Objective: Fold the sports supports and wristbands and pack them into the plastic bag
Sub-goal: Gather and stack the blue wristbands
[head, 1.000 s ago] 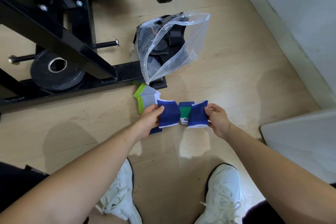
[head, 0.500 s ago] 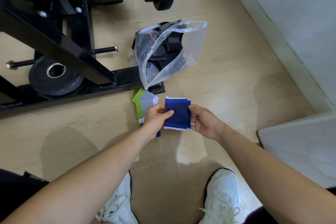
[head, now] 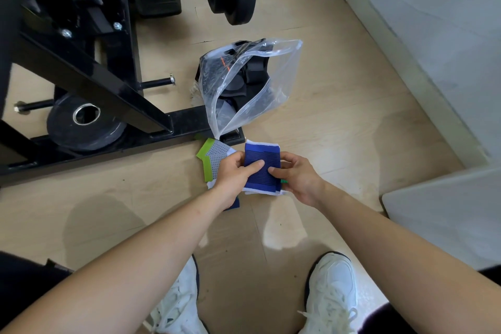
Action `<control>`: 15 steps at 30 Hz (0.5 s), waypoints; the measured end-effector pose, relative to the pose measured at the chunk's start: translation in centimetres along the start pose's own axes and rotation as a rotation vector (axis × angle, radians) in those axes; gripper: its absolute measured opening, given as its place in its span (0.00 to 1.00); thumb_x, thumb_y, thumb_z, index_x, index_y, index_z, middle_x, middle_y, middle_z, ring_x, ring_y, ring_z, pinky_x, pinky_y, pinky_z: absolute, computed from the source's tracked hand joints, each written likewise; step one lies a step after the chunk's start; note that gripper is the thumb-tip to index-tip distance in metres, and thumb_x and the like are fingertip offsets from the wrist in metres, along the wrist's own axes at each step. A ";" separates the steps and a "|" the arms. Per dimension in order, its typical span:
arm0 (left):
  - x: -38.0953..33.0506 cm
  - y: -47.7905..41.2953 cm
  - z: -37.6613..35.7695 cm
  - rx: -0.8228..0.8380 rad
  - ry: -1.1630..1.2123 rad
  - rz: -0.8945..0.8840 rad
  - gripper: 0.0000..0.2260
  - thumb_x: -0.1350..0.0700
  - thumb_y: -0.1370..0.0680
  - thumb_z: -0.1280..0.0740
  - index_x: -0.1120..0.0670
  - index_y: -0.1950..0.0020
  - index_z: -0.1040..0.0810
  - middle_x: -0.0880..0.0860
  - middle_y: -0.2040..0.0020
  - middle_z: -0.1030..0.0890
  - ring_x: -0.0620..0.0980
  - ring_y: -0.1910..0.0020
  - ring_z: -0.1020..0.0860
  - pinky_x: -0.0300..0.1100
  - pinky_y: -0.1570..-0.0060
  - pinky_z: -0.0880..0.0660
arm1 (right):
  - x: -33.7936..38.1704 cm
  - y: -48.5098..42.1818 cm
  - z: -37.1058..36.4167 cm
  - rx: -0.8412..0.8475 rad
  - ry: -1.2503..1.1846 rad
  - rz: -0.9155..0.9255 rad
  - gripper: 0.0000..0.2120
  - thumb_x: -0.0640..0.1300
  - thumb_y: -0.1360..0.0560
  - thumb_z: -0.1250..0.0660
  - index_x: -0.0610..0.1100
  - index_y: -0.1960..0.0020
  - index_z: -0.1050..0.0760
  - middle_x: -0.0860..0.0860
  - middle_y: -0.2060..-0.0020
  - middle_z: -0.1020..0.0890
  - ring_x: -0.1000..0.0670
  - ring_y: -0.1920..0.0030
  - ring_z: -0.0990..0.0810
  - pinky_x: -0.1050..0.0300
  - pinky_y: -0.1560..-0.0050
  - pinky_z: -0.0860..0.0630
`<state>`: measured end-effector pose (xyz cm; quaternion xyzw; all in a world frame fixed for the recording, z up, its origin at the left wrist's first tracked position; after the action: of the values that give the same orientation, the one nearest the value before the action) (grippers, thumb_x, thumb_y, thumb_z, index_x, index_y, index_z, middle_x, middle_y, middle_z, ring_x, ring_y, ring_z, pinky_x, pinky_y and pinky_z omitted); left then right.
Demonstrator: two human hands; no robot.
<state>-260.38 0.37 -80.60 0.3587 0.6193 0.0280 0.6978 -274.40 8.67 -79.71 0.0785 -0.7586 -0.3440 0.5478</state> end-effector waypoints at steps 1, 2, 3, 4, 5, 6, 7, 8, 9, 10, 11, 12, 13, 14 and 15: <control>-0.7 0.3 0.0 0.021 0.006 -0.009 0.08 0.61 0.23 0.27 0.55 0.45 0.19 0.50 0.51 0.13 0.50 0.49 0.15 0.39 0.54 0.19 | 0.6 0.3 0.1 -0.036 0.029 0.014 0.14 0.29 0.24 0.32 0.36 0.39 0.23 0.35 0.46 0.17 0.40 0.51 0.16 0.44 0.50 0.17; -1.5 0.5 0.0 0.037 -0.002 -0.023 0.10 0.63 0.23 0.28 0.55 0.42 0.20 0.50 0.50 0.13 0.51 0.49 0.15 0.40 0.53 0.18 | 1.3 0.5 0.2 -0.062 0.049 0.025 0.14 0.30 0.24 0.32 0.36 0.39 0.23 0.35 0.47 0.17 0.41 0.52 0.16 0.44 0.51 0.17; -2.5 0.7 0.0 0.047 -0.013 -0.038 0.14 0.65 0.23 0.28 0.55 0.39 0.22 0.50 0.50 0.14 0.50 0.50 0.15 0.42 0.52 0.18 | 2.2 0.9 0.2 -0.075 0.068 0.033 0.13 0.30 0.24 0.31 0.36 0.40 0.23 0.35 0.48 0.17 0.41 0.53 0.16 0.44 0.51 0.17; -3.5 1.1 0.1 0.058 -0.025 -0.052 0.17 0.66 0.23 0.29 0.55 0.35 0.25 0.50 0.50 0.14 0.49 0.52 0.15 0.43 0.52 0.18 | 3.1 1.4 0.2 -0.078 0.091 0.041 0.13 0.31 0.24 0.31 0.37 0.40 0.23 0.36 0.49 0.17 0.42 0.54 0.16 0.44 0.51 0.18; -4.6 1.5 0.1 0.069 -0.030 -0.070 0.20 0.67 0.23 0.29 0.55 0.33 0.27 0.50 0.50 0.15 0.47 0.54 0.15 0.43 0.54 0.17 | 4.0 1.9 0.2 -0.073 0.116 0.049 0.12 0.32 0.24 0.31 0.38 0.41 0.22 0.37 0.51 0.17 0.42 0.54 0.16 0.43 0.50 0.18; -5.9 1.9 0.1 0.086 -0.037 -0.081 0.22 0.67 0.23 0.29 0.53 0.32 0.28 0.50 0.50 0.15 0.46 0.55 0.15 0.43 0.56 0.17 | 5.1 2.5 0.2 -0.060 0.140 0.060 0.12 0.33 0.24 0.31 0.38 0.41 0.22 0.38 0.53 0.16 0.42 0.54 0.16 0.44 0.50 0.17; -7.0 2.4 0.0 0.116 -0.043 -0.081 0.22 0.67 0.23 0.29 0.52 0.31 0.28 0.51 0.50 0.15 0.47 0.55 0.15 0.44 0.56 0.17 | 6.1 3.2 0.3 -0.045 0.161 0.073 0.11 0.34 0.23 0.31 0.39 0.41 0.22 0.39 0.55 0.16 0.43 0.54 0.16 0.45 0.51 0.17; -8.1 3.0 0.0 0.154 -0.069 -0.081 0.21 0.67 0.22 0.30 0.53 0.31 0.27 0.52 0.49 0.15 0.48 0.54 0.14 0.46 0.56 0.16 | 7.1 4.0 0.4 -0.034 0.176 0.085 0.11 0.34 0.23 0.31 0.39 0.41 0.22 0.40 0.56 0.16 0.44 0.56 0.16 0.47 0.54 0.16; -9.2 3.5 0.1 0.194 -0.117 -0.091 0.20 0.66 0.21 0.30 0.54 0.31 0.26 0.53 0.49 0.14 0.50 0.53 0.14 0.48 0.54 0.16 | 8.0 4.8 0.5 -0.027 0.182 0.097 0.12 0.34 0.23 0.31 0.39 0.40 0.22 0.41 0.57 0.15 0.45 0.57 0.15 0.50 0.57 0.16; -10.4 4.1 0.2 0.230 -0.181 -0.107 0.19 0.65 0.21 0.31 0.55 0.31 0.25 0.53 0.48 0.14 0.50 0.52 0.14 0.48 0.53 0.16 | 8.9 5.6 0.6 -0.022 0.178 0.107 0.12 0.34 0.23 0.31 0.40 0.39 0.23 0.42 0.58 0.15 0.46 0.59 0.15 0.53 0.60 0.17; -11.5 4.7 0.4 0.258 -0.232 -0.124 0.18 0.65 0.21 0.31 0.55 0.32 0.24 0.53 0.49 0.14 0.49 0.52 0.14 0.46 0.54 0.16 | 9.6 6.4 0.6 -0.014 0.167 0.115 0.13 0.34 0.22 0.32 0.40 0.38 0.23 0.42 0.59 0.15 0.47 0.60 0.15 0.54 0.61 0.18; -12.5 5.3 0.5 0.279 -0.266 -0.138 0.17 0.65 0.21 0.31 0.55 0.33 0.23 0.52 0.50 0.14 0.48 0.53 0.14 0.43 0.56 0.17 | 10.3 7.1 0.5 0.000 0.152 0.125 0.14 0.34 0.22 0.32 0.41 0.37 0.23 0.42 0.59 0.15 0.46 0.59 0.15 0.54 0.60 0.18; -13.4 5.9 0.7 0.300 -0.277 -0.150 0.16 0.65 0.21 0.31 0.54 0.34 0.23 0.52 0.51 0.14 0.47 0.55 0.14 0.41 0.58 0.18 | 10.9 7.8 0.4 0.018 0.139 0.138 0.15 0.33 0.22 0.33 0.42 0.37 0.23 0.42 0.59 0.15 0.45 0.59 0.16 0.53 0.59 0.18; -14.1 6.5 0.7 0.321 -0.276 -0.163 0.15 0.65 0.21 0.31 0.54 0.35 0.22 0.52 0.52 0.14 0.46 0.56 0.14 0.39 0.60 0.19 | 11.4 8.5 0.2 0.037 0.123 0.155 0.16 0.32 0.22 0.33 0.43 0.36 0.23 0.42 0.59 0.15 0.44 0.58 0.16 0.52 0.58 0.18; -14.8 7.0 0.8 0.339 -0.266 -0.177 0.14 0.66 0.21 0.32 0.54 0.37 0.22 0.52 0.52 0.15 0.46 0.56 0.15 0.38 0.61 0.20 | 11.8 9.0 0.0 0.053 0.098 0.174 0.17 0.31 0.22 0.34 0.44 0.36 0.23 0.41 0.58 0.15 0.43 0.58 0.16 0.51 0.57 0.18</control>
<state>-260.26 -1.92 -64.39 0.4156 0.5470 -0.1854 0.7026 -276.62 9.63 -65.09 0.0432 -0.7435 -0.2707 0.6099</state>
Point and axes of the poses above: each hand's wrist, its own y-axis away from the middle knuckle, its own z-axis out of the back of the hand, x = y × z, the point moved 5 cm from there along -y, towards the middle knuckle
